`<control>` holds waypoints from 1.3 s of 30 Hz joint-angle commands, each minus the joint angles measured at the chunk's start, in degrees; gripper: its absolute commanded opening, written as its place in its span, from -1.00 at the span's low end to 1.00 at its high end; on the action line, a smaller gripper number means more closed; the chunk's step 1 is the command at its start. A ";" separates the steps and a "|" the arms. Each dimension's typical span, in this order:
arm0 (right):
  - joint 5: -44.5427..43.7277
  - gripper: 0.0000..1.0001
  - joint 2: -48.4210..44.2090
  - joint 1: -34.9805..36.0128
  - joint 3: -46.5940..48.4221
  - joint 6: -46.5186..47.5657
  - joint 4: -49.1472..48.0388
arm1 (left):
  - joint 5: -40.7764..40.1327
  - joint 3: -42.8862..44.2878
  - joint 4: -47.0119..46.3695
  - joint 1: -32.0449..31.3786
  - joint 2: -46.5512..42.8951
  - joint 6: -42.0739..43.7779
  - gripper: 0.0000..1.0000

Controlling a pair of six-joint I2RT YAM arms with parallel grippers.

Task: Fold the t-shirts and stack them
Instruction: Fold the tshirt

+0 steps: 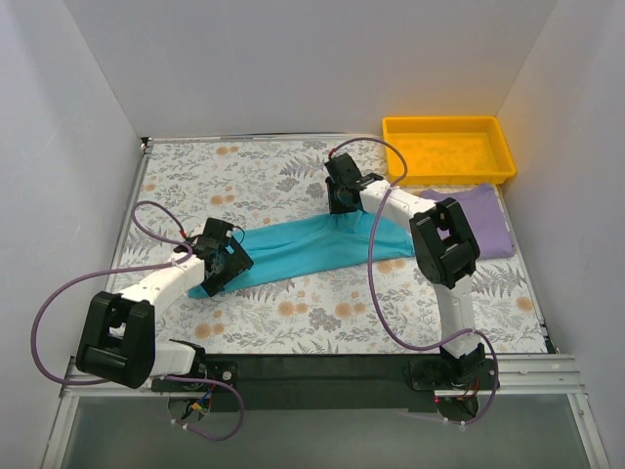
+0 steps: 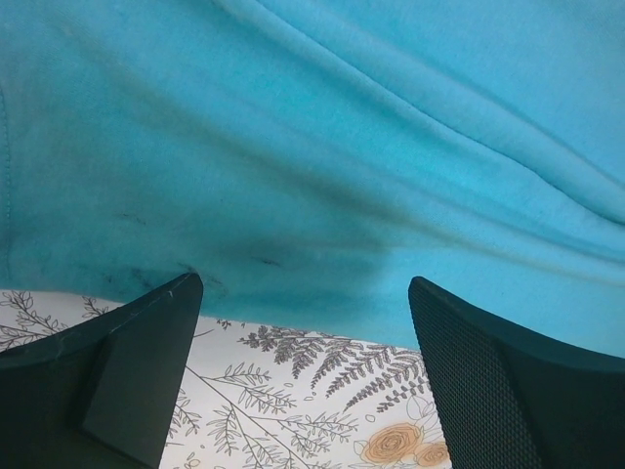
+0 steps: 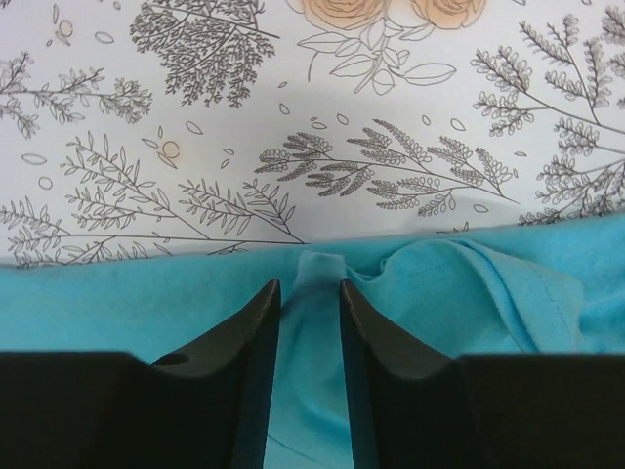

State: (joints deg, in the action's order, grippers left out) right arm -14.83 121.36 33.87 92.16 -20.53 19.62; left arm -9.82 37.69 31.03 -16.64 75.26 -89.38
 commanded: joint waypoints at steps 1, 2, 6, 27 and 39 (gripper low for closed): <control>3.23 -0.33 -3.67 -0.29 1.27 2.77 -0.11 | 0.60 0.62 3.78 -0.06 0.67 -0.53 0.62; 3.92 -0.32 -4.46 -0.64 0.75 3.56 -0.02 | 0.42 2.19 3.95 -0.06 1.02 -0.35 0.63; 6.99 -0.28 -10.16 -3.28 -2.94 5.94 -0.02 | -0.72 5.28 4.22 0.03 1.73 0.26 0.66; 24.68 -0.06 -8.34 -13.57 -4.36 36.35 1.83 | -0.37 6.08 0.53 10.23 8.05 6.94 0.79; 23.45 -0.32 -2.36 -13.56 2.14 37.41 2.53 | -0.98 7.83 -0.18 13.04 11.75 10.54 0.79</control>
State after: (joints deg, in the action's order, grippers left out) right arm 9.10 118.93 20.32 90.26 15.59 22.61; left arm -9.04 45.93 31.99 -4.78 85.10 -81.10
